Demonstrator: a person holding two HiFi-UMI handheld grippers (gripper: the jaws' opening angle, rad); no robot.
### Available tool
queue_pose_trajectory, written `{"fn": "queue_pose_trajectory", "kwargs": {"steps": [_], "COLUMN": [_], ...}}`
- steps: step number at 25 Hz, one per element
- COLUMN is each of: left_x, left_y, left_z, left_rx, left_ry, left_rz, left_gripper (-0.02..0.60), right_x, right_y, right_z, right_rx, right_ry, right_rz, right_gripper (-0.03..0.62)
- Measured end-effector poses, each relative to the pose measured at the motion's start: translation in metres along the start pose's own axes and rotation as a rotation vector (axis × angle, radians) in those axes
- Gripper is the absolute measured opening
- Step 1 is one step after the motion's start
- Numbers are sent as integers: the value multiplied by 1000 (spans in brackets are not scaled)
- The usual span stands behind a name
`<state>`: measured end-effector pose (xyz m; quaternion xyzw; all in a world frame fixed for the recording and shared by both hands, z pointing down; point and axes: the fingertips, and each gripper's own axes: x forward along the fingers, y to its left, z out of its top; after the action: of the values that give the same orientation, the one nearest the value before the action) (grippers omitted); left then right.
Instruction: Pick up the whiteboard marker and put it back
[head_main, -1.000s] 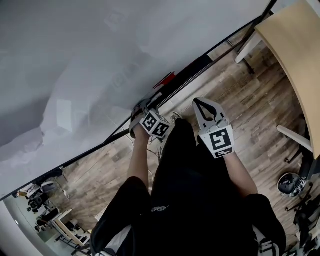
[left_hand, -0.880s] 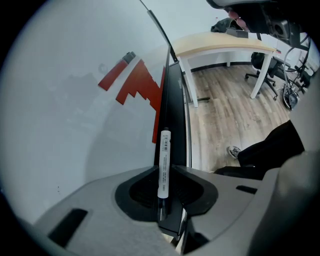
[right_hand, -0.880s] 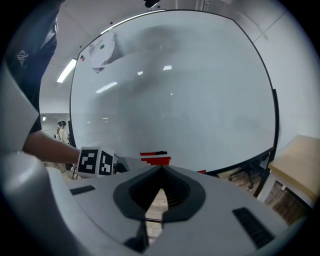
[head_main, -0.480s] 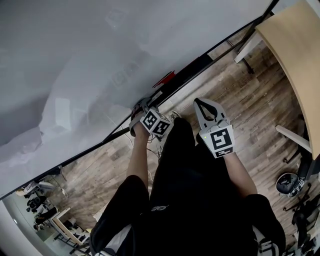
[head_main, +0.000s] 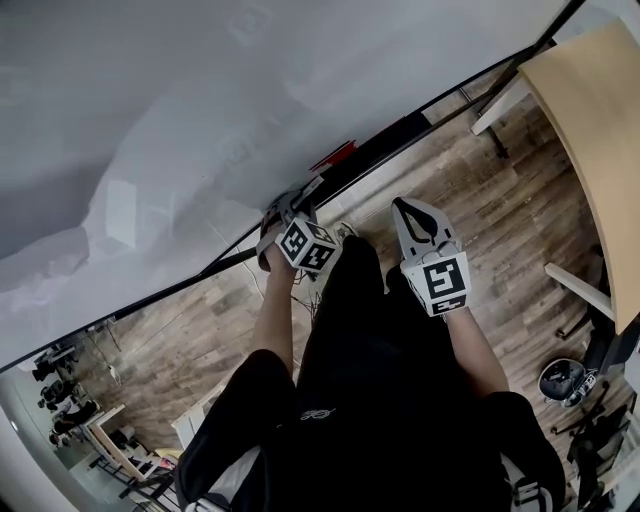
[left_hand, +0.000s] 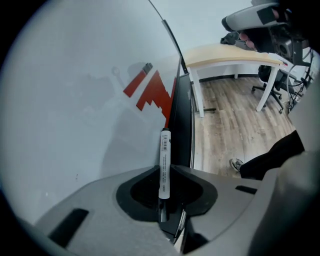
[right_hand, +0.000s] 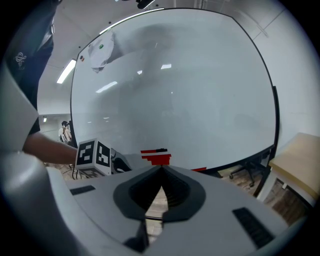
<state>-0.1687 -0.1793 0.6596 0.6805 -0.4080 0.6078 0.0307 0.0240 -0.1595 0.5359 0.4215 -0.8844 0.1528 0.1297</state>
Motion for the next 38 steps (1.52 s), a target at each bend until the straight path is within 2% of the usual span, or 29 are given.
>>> {"fn": "queue_pose_trajectory", "kwargs": {"steps": [4,10,21,28,33,38], "left_x": [-16,-42,-123,-162,-178,-190], "left_y": [4,10,13,1,-8,-11], "left_z": [6,15,41,55,63,75], "left_rx": [-40,-147,-445,-607,-653,-631], "left_ry": [-51,-151,-458,-632,-694,-791], "left_rz": [21,46,109,109,99,52], "left_gripper": [66,66,66,66,66,66], "right_x": [-2,2,-16,-29,-35,-36], "right_y": [4,18,39,41,46,54], "right_z": [-1,2,22,26,34,44], "right_rx": [-9,-13,-39,-39,-28,-15], "right_ry": [5,-3,-51,-69,-95,-110], "right_rz": [14,65,170,193,181,164], "right_gripper": [2,2,2,2,2,2]}}
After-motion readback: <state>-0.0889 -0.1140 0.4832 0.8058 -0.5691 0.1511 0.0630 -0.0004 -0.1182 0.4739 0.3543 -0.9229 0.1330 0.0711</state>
